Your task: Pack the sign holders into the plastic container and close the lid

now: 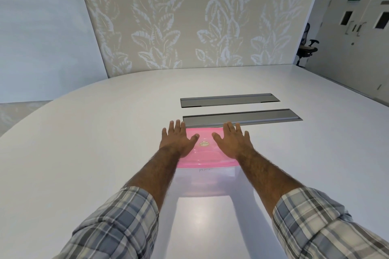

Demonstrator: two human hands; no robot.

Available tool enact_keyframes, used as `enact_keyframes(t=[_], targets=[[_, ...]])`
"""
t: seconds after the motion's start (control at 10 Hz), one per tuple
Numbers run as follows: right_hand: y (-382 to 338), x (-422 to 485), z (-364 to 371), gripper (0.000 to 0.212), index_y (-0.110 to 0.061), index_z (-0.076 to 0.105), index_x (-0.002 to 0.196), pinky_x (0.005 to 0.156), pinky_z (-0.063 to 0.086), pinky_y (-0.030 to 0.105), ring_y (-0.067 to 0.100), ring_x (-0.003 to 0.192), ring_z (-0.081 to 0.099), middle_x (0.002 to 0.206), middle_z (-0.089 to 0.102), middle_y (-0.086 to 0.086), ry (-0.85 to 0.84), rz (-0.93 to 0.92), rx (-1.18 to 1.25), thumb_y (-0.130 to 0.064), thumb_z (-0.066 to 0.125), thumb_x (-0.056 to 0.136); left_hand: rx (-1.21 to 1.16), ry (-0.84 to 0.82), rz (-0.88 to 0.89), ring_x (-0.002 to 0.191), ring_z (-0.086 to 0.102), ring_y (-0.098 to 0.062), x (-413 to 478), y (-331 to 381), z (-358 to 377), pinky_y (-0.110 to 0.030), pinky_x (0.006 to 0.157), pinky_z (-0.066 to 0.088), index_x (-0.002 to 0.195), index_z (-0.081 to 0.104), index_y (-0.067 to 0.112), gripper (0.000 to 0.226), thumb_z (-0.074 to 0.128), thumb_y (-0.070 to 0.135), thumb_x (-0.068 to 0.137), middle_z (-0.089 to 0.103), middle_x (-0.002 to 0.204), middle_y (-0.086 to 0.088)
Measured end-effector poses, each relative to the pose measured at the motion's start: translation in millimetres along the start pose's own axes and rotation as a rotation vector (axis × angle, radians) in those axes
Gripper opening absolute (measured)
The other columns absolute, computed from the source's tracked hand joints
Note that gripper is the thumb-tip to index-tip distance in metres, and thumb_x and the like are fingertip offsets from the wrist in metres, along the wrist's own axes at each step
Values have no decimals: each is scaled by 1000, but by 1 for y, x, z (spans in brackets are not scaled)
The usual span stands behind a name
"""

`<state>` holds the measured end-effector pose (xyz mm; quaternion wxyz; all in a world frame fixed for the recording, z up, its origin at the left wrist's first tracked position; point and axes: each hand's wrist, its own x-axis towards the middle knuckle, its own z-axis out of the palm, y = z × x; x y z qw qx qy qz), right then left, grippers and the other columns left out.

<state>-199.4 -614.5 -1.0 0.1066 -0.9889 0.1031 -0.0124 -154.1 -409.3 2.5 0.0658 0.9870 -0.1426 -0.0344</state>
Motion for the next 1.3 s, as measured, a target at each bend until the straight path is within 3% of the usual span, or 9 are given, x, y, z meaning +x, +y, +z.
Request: enact_keyframes(t=[0.1,0.3,0.4,0.6,1.1,1.3], targets=[[0,1,1,85,-14,7,155,118,0,56,25,151,-7,165,0,2,-5,5,-53,-69,11,90,13,-22,-12,151,-14,-25,3,0,-2,-50,120,-5,157,-5,14,80,8,64,97,-11,164,-5],[-6,-4,-2,75,-20,8,156,118,-5,55,22,151,-7,164,2,1,37,-103,-92,-63,10,95,47,-6,205,152,-7,-23,0,7,-5,-48,121,-1,158,3,21,56,12,39,105,-2,166,-4],[-16,-4,-4,68,-17,9,155,119,-1,54,22,151,-5,165,2,2,-29,-134,-68,-54,13,98,22,-53,141,151,-9,-24,1,13,-9,-49,121,-2,158,0,20,58,12,37,104,-9,165,-5],[-26,-5,5,73,-15,5,156,118,0,53,24,151,-6,164,-4,5,-56,-94,-66,-57,11,96,-22,-25,45,151,-15,-22,-9,17,-4,-49,120,-6,157,-4,17,64,11,44,101,-18,163,-4],[-28,-12,4,81,-14,1,156,120,-5,46,24,151,-7,164,-6,6,-1,-86,-40,-65,9,93,-49,7,48,150,-17,-20,-16,18,-5,-46,121,-8,157,-7,14,68,11,48,101,-17,163,-3],[-32,-17,-16,86,-13,-3,155,121,-5,45,24,151,-8,164,-9,6,93,-112,-35,-70,7,91,-58,143,60,149,-19,-19,-20,11,-25,-45,120,-11,156,-10,14,69,11,49,101,-20,163,-3]])
